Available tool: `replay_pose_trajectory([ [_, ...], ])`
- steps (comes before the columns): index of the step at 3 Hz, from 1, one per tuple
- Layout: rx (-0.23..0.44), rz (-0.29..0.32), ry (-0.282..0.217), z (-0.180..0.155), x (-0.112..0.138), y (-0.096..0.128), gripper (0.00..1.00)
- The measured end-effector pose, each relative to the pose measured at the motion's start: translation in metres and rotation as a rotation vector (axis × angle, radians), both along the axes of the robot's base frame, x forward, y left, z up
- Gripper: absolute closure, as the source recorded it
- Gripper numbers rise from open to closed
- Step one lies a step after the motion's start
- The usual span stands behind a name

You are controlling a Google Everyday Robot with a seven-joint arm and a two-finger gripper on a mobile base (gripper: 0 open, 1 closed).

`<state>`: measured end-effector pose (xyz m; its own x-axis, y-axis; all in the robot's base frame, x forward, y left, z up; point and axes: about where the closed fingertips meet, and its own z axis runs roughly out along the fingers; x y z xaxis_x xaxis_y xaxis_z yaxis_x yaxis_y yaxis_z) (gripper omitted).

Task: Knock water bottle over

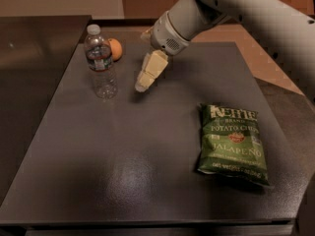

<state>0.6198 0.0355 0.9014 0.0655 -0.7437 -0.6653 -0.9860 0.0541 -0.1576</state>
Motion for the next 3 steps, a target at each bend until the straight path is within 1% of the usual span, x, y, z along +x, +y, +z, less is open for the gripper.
replay_pose_trajectory([
  [1,0.061,0.016,0.024,-0.001,0.001,0.031,0.00],
  [2,0.116,0.051,0.044,0.004,-0.004,0.059,0.00],
  [3,0.150,0.082,0.053,0.014,-0.010,0.081,0.00],
])
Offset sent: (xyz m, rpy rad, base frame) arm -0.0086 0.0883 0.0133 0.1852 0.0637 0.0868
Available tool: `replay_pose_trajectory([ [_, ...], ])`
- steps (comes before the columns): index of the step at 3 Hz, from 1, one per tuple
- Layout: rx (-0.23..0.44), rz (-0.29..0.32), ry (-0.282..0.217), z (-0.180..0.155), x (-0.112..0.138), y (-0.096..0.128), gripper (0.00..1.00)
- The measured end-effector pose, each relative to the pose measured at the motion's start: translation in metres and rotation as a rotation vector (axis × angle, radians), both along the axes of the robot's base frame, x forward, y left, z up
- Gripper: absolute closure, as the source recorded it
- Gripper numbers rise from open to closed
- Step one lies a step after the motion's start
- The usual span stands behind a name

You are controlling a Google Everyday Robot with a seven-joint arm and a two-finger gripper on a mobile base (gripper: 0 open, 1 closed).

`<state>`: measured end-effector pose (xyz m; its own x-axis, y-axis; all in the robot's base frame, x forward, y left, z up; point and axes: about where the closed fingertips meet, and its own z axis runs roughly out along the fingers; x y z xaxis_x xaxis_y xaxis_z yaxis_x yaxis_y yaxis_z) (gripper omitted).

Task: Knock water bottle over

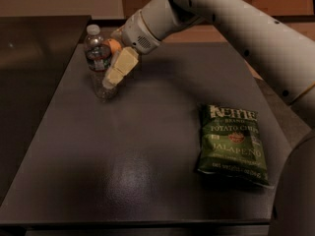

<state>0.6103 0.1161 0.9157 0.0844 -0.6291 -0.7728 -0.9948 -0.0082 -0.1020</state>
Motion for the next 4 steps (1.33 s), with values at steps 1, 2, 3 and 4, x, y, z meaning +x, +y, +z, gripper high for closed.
replay_pose_trajectory([
  [1,0.026,0.038,0.002,0.011,-0.007,0.017,0.00],
  [2,0.039,0.076,0.016,0.017,-0.012,0.027,0.19],
  [3,0.037,0.095,0.016,0.024,-0.016,0.029,0.42],
  [4,0.032,0.092,0.007,0.032,-0.017,0.024,0.64],
])
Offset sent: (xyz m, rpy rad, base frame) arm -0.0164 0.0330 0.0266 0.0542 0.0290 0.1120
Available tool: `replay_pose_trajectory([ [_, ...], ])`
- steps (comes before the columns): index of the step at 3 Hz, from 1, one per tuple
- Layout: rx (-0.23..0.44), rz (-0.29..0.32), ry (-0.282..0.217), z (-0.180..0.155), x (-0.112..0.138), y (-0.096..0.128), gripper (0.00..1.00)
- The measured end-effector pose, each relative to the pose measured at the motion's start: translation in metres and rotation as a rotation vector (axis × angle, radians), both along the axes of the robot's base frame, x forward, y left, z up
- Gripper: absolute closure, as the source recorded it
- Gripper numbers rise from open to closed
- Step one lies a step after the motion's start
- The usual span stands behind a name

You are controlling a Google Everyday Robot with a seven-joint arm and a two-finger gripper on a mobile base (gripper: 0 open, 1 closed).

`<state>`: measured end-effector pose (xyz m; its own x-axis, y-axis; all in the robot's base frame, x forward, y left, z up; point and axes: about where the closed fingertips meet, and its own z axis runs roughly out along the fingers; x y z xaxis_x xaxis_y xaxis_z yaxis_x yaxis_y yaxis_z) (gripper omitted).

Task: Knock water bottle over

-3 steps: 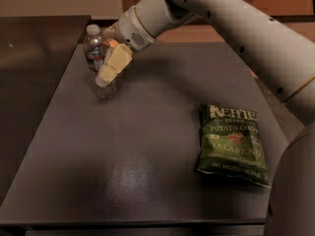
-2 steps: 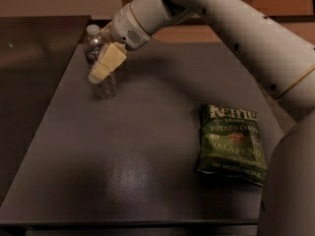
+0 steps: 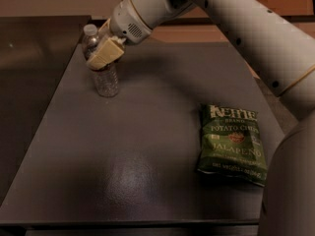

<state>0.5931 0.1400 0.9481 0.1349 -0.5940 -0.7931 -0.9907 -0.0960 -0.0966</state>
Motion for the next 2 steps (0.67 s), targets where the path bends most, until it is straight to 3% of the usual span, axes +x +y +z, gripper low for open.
replay_pose_trajectory([
  [1,-0.048,-0.029,-0.036,0.021,-0.002,-0.016,0.88],
  [2,-0.163,-0.068,-0.108,0.040,-0.002,-0.049,1.00],
])
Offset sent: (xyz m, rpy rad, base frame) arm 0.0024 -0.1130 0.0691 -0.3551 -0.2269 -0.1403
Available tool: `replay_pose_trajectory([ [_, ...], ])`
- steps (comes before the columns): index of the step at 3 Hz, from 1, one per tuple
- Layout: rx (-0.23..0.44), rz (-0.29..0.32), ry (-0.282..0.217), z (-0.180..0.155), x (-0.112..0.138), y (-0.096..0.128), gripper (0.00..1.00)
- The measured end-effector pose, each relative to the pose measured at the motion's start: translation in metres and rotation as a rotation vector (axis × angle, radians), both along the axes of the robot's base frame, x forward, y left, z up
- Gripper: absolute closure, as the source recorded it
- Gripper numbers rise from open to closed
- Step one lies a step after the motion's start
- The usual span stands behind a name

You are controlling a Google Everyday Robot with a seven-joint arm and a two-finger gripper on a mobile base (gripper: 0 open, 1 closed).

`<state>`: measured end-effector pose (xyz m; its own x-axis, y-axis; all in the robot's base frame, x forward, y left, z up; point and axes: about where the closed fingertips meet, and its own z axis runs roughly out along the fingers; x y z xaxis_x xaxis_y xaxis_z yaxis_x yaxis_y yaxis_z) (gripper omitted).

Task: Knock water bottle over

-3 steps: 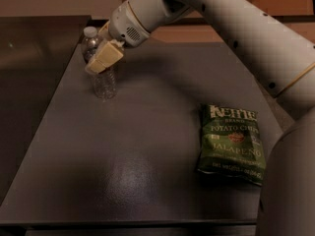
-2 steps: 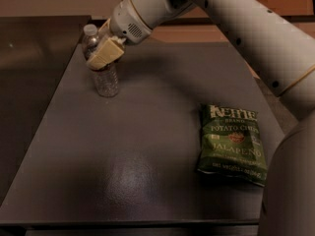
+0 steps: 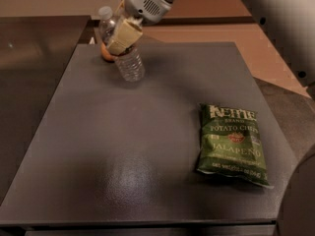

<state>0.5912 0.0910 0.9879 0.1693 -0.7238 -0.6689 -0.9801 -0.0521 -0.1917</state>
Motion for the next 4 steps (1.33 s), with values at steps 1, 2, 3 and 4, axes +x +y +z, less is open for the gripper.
replay_pose_trajectory([
  [1,-0.171,-0.055,-0.065,0.003,0.002,-0.052,1.00],
  [2,-0.321,-0.073,-0.095,-0.005,0.002,-0.097,1.00],
  [3,-0.433,-0.048,-0.100,-0.020,0.001,-0.125,1.00],
  [4,-0.557,0.020,-0.091,-0.046,0.000,-0.134,0.82],
])
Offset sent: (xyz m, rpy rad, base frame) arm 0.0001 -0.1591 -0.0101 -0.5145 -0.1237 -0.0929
